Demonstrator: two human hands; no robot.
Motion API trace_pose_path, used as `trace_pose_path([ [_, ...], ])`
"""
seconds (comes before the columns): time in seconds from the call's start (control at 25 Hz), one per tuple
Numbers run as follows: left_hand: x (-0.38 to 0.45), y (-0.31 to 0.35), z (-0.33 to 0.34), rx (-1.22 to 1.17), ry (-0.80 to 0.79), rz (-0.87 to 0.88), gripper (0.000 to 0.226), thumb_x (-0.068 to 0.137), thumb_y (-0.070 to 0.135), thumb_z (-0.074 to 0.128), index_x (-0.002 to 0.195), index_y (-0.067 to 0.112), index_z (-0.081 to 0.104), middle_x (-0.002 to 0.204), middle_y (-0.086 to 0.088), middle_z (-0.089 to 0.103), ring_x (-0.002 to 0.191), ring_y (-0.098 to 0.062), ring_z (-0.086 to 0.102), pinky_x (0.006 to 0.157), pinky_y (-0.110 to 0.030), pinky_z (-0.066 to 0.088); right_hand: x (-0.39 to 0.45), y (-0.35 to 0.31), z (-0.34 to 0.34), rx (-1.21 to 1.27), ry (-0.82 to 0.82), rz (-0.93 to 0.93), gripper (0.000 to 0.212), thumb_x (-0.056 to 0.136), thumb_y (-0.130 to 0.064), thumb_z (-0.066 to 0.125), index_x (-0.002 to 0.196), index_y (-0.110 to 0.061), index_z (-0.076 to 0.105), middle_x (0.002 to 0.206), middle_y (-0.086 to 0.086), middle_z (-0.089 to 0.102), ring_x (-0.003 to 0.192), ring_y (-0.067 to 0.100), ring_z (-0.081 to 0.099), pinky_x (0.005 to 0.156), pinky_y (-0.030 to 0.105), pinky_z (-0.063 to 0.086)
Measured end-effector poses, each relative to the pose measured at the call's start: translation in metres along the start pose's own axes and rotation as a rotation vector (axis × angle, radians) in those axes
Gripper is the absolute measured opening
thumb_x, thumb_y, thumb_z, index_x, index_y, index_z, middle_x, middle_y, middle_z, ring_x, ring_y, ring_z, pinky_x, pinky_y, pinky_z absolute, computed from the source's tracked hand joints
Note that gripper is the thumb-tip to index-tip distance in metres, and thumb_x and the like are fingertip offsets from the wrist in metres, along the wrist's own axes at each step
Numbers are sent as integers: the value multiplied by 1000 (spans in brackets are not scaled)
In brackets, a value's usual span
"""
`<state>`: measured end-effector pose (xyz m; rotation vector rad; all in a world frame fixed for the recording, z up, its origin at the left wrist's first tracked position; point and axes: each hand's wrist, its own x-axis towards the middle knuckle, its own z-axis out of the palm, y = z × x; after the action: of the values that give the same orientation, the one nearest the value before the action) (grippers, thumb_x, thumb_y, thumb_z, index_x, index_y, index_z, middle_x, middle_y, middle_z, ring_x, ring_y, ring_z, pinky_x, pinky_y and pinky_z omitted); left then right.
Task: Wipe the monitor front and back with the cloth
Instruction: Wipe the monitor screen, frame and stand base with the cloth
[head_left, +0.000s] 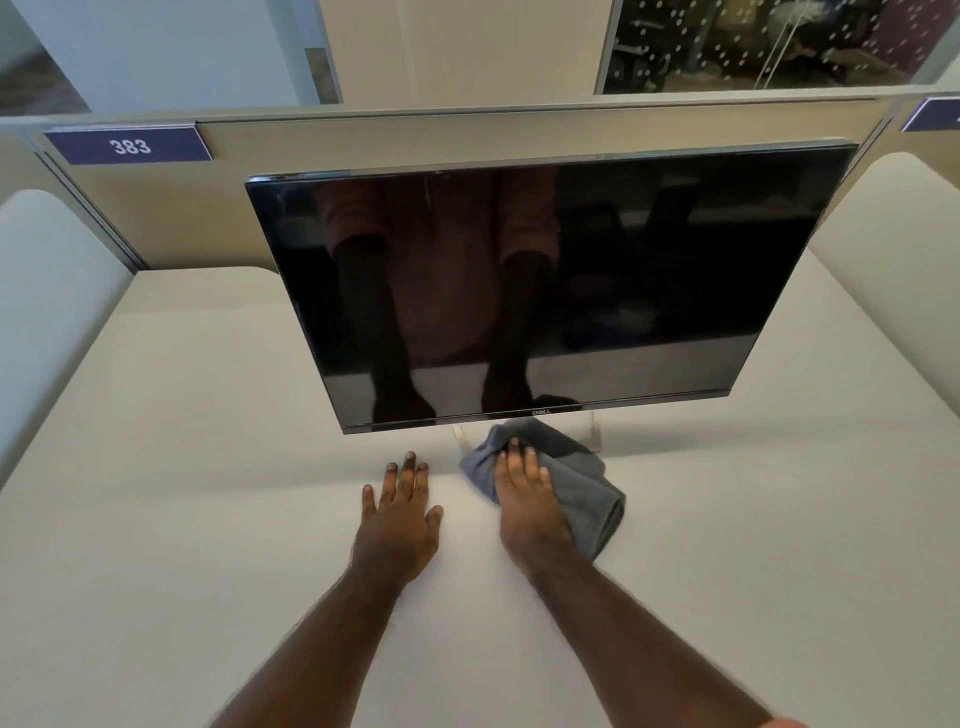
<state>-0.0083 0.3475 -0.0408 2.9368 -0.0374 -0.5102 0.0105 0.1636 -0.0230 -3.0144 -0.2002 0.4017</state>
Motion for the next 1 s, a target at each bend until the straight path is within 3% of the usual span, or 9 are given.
trace_pose_path([
  [0.16, -4, -10, 1, 19, -8, -27, 66, 101, 50, 19, 154, 25, -11, 160, 1, -24, 148, -25, -18, 116, -50, -4, 35, -45, -14, 21, -131, -28, 95, 92, -19, 60, 154, -11, -12, 163, 11, -15, 151, 29, -10, 120, 43, -4],
  [0.32, -6, -11, 1, 21, -23, -27, 66, 101, 49, 20, 154, 25, -11, 160, 0, -24, 148, -25, -18, 116, -51, -3, 43, -49, -13, 4, -138, -68, 90, 95, -21, 55, 154, -13, -12, 163, 9, -15, 151, 29, -12, 120, 44, -5],
  [0.56, -4, 0, -2, -7, 2, -6, 68, 101, 46, 24, 155, 19, -7, 162, 0, -18, 149, -24, -15, 117, -49, -3, 12, -4, 6, 55, -33, 0, 88, 96, -25, 52, 154, -12, -13, 164, 8, -10, 152, 26, -5, 121, 39, -4],
  [0.8, 6, 39, -12, -50, -1, 117, 65, 102, 45, 24, 156, 21, -5, 163, 3, -15, 149, -23, -14, 116, -47, -7, -4, 80, -5, 128, 42, 186, 68, 97, -10, 41, 155, -5, 6, 164, 14, 1, 151, 30, 4, 123, 41, 7],
  [1.0, 11, 54, -13, -21, -38, 153, 65, 102, 47, 23, 156, 22, -3, 163, 4, -14, 149, -24, -13, 116, -49, -6, 8, 85, -25, 157, -66, 310, 81, 95, -15, 51, 154, -4, -4, 163, 15, -5, 151, 30, 0, 123, 42, 6],
])
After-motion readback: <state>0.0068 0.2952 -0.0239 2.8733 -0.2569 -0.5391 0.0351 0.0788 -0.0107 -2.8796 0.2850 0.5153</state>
